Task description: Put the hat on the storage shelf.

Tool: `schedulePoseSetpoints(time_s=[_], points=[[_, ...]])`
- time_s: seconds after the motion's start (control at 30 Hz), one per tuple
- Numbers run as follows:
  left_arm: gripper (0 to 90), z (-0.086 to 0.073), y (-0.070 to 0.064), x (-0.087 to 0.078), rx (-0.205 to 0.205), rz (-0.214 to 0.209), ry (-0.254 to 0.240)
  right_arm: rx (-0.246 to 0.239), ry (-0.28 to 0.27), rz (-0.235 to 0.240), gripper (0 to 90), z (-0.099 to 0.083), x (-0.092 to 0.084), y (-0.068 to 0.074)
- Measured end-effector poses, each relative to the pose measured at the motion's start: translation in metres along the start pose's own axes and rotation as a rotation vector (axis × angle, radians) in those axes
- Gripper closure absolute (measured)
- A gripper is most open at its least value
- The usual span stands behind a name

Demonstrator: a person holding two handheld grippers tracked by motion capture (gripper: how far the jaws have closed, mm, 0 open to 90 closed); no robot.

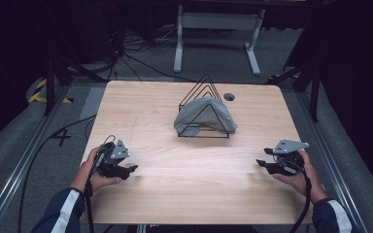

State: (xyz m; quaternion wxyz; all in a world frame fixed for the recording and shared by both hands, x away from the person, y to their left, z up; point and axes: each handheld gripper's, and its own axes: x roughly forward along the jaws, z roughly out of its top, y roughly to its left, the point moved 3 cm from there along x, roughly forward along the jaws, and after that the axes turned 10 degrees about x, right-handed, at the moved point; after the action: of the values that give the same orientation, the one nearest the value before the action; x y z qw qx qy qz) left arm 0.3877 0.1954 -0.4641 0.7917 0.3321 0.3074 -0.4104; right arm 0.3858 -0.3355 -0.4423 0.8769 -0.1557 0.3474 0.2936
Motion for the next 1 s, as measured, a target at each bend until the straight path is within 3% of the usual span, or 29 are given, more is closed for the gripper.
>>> schedulePoseSetpoints(time_s=[0.13,0.23,0.3,0.33,0.4,0.53,0.6,0.77,1.0], points=[[28.3,-0.013,-0.009,0.000,-0.022,-0.025,-0.028,0.047,-0.002,0.013,42.0,-0.019,-0.002,-0.001],[27.1,-0.023,-0.014,0.004,-0.031,-0.043,-0.012,0.106,-0.023,0.036,39.1,-0.031,-0.003,-0.002],[26.0,-0.026,-0.015,0.006,-0.032,-0.037,0.000,0.121,-0.020,0.025,37.8,-0.039,-0.003,-0.003],[25.7,-0.030,-0.015,0.007,-0.055,-0.042,-0.022,0.134,-0.026,0.025,36.3,-0.044,-0.003,-0.002],[25.5,-0.031,-0.014,0.007,-0.061,-0.051,-0.024,0.146,-0.031,0.036,35.5,-0.047,-0.003,-0.002],[22.6,-0.042,-0.013,0.011,-0.161,-0.084,-0.106,0.193,-0.042,0.029,28.6,-0.061,0.001,-0.002],[19.6,-0.044,-0.013,0.011,-0.167,-0.068,-0.126,0.223,-0.053,0.008,27.8,-0.062,0.001,-0.004],[19.2,-0.044,-0.016,0.010,-0.191,-0.053,-0.118,0.229,-0.051,0.001,26.1,-0.062,0.001,-0.004],[19.2,-0.045,-0.016,0.010,-0.192,-0.054,-0.113,0.240,-0.048,-0.012,24.9,-0.062,0.001,-0.005]])
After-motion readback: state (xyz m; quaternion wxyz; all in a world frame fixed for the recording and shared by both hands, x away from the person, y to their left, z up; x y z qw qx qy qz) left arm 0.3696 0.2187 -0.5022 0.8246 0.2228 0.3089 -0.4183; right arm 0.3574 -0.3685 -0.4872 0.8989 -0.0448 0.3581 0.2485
